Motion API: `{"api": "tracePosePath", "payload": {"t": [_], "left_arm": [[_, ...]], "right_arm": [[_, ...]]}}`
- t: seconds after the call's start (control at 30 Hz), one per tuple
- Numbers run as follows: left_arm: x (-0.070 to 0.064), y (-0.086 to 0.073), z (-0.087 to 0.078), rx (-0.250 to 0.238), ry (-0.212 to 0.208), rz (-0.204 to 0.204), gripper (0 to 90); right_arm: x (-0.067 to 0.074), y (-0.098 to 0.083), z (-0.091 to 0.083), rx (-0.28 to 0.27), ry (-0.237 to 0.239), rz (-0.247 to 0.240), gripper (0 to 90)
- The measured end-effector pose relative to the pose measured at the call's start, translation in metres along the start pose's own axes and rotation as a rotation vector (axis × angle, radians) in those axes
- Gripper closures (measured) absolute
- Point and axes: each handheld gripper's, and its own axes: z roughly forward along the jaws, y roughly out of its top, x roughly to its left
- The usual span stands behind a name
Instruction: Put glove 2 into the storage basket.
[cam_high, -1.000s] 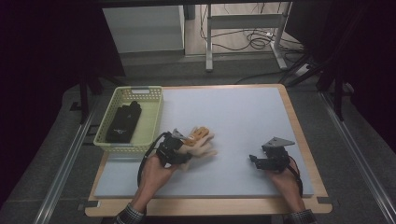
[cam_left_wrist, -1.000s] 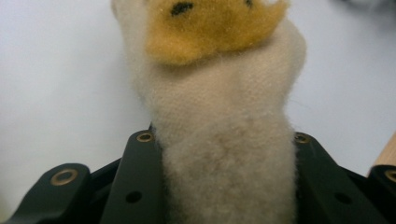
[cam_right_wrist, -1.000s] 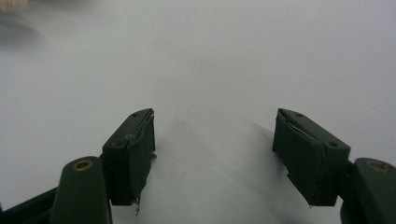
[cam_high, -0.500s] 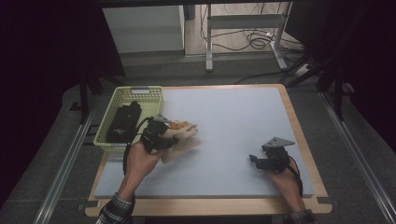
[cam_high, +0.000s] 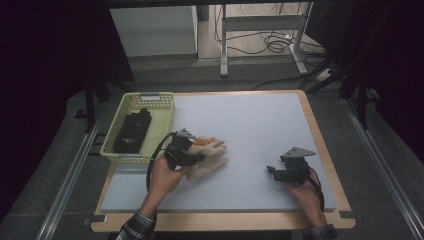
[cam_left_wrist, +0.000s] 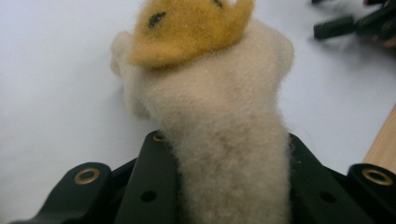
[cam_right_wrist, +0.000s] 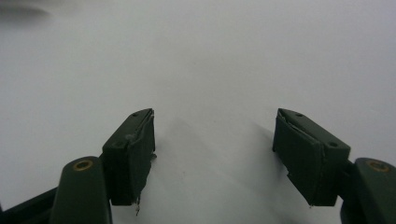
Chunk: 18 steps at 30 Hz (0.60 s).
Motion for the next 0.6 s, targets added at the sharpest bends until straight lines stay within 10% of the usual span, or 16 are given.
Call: {"api": "tracePosePath", "payload": {"t": [0.13,0.23,0.37,0.6], "left_arm": [[0.001,-0.023,0.021,0.054,-0.01,0.028,65.0],[0.004,-0.037,0.023,0.094,-0.021,0.042,32.9],[0.005,-0.043,0.008,0.082,-0.024,0.05,14.8],[-0.001,-0.029,0.003,0.045,0.09,0.096,20.2]], "right_arm": [[0.0,0.0,0.0,0.0,-0.001,-0.001,29.2],[0.0,0.0,0.0,0.0,-0.001,-0.002,29.2],[0.0,0.0,0.0,0.001,0.0,-0.001,29.2],[0.0,0.0,0.0,0.001,-0.001,-0.001,29.2]]}}
